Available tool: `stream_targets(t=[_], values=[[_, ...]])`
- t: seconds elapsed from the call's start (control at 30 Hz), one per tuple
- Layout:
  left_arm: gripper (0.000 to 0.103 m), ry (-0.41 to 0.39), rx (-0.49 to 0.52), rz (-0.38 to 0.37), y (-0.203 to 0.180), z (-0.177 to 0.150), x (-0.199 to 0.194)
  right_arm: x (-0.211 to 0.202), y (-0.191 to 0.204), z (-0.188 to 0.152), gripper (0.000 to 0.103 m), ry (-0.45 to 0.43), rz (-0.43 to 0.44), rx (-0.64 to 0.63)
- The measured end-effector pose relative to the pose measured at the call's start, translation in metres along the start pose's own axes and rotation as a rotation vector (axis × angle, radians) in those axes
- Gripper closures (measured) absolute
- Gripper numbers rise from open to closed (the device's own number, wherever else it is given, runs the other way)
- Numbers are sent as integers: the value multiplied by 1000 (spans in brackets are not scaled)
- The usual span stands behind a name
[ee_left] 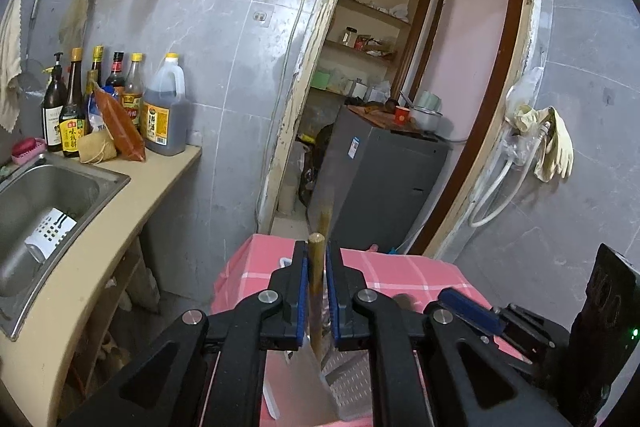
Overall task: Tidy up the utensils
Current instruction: 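Lower the spoon into the white holder and open the right tool, then withdraw both tools and move them over the remaining utensils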
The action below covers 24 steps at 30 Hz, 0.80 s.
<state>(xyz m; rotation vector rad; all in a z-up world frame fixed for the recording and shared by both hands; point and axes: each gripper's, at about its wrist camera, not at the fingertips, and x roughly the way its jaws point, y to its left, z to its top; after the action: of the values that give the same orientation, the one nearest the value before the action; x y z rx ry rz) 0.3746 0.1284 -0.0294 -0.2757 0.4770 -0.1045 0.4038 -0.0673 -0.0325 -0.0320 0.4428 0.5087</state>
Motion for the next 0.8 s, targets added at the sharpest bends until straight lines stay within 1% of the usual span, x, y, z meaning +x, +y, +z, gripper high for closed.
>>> stream_targets(t=[0.03,0.17,0.23,0.27,0.3,0.37,0.4,0.43,0.47,0.53,0.57,0.63,0.67,0.7,0.73,0.77,0.8], values=[[90,2,-1,-1,0,-1,-1,-2,-1,0,80,-4,-3,6],[82,-1,-14,-7,-1,-1,-9,-14,-5,-1,77,-16,-26,29],[78,-8,-14,-7,-4,-2,-13,-20,-8,0,66,-24,-39,43],[77,-12,-15,-8,-5,-2,-16,-24,-10,1,64,-32,-49,52],[73,-22,-14,-7,-8,-2,-21,-31,-12,1,61,-44,-60,63],[64,-40,-8,-8,-12,-2,-27,-43,-17,4,54,-64,-89,81],[58,-54,-5,-8,-15,-3,-31,-47,-20,5,49,-71,-102,89],[53,-64,-5,-6,-17,-3,-35,-52,-22,6,46,-80,-114,98],[51,-74,-3,-4,-20,-3,-38,-61,-25,7,45,-94,-133,112],[40,-82,2,-3,-26,-4,-45,-73,-29,9,37,-111,-158,126],[37,-88,7,-2,-29,-5,-48,-78,-32,10,35,-118,-169,132],[23,-103,25,8,-38,-7,-55,-91,-38,13,26,-136,-193,146],[19,-111,35,15,-42,-8,-59,-99,-42,13,24,-145,-203,152],[12,-122,44,24,-47,-9,-63,-106,-44,13,21,-155,-211,157],[7,-133,49,27,-50,-10,-67,-113,-47,13,18,-164,-220,160],[6,-142,55,27,-54,-12,-70,-119,-50,13,15,-169,-228,161],[2,-151,62,25,-59,-13,-74,-127,-52,12,11,-175,-237,164]])
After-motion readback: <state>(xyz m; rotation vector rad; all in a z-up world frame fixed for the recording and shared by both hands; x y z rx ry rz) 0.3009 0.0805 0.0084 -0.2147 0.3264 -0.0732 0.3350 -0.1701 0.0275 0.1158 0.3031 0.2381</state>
